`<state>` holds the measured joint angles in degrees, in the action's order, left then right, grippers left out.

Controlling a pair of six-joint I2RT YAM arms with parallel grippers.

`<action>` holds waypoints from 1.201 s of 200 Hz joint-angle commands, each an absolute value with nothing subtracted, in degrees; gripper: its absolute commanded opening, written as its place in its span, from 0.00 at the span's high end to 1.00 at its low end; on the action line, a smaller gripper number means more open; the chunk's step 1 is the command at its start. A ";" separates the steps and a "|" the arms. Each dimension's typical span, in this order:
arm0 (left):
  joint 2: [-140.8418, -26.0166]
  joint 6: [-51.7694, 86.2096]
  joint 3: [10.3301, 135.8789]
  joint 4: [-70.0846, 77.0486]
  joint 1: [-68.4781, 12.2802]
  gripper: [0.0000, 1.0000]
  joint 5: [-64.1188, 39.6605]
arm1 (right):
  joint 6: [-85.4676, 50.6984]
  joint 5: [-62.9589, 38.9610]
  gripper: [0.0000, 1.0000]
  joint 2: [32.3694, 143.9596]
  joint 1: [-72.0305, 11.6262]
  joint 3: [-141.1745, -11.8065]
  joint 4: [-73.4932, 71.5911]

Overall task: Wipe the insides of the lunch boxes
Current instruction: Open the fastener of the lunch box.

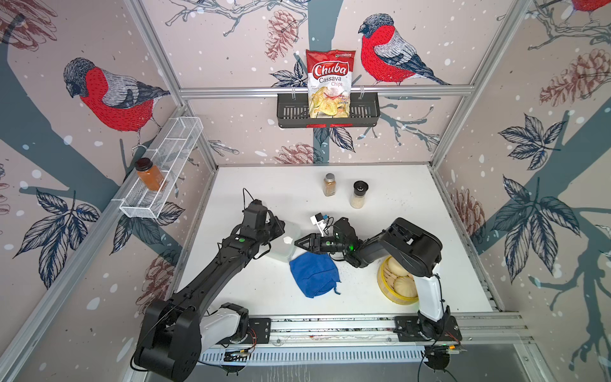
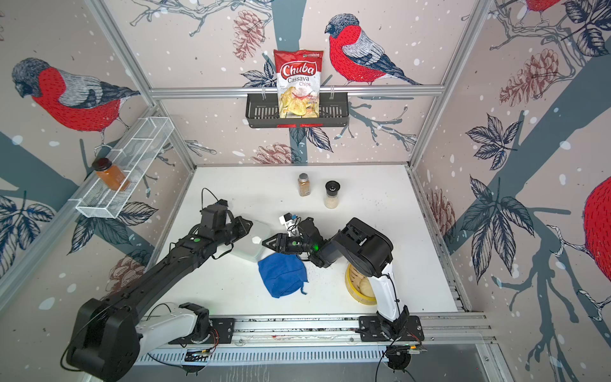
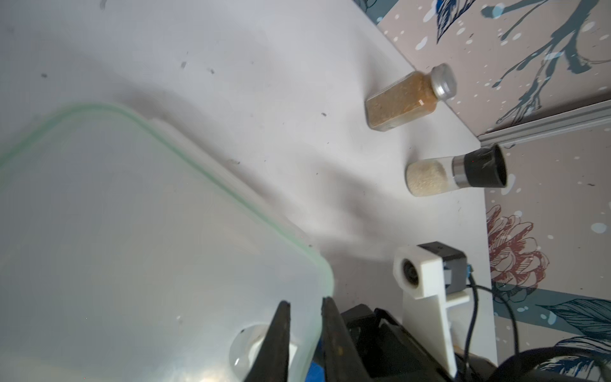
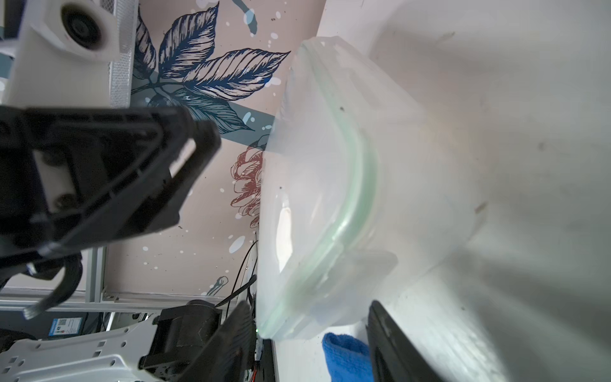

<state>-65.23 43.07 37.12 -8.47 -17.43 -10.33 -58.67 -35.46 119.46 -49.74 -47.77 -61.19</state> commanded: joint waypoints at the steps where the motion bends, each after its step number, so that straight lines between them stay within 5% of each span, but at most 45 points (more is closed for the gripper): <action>1: -65.31 43.62 34.14 -6.78 -17.37 0.81 -9.80 | -59.94 -33.87 0.42 120.04 -50.15 -48.41 -63.28; 98: -70.42 44.15 28.78 -0.92 -17.28 0.84 -11.76 | -59.84 -33.45 0.42 123.12 -50.98 -52.95 -62.59; 240: -74.02 44.92 26.89 1.96 -17.28 0.84 -12.99 | -63.04 -33.14 0.80 124.28 -50.27 -50.07 -73.82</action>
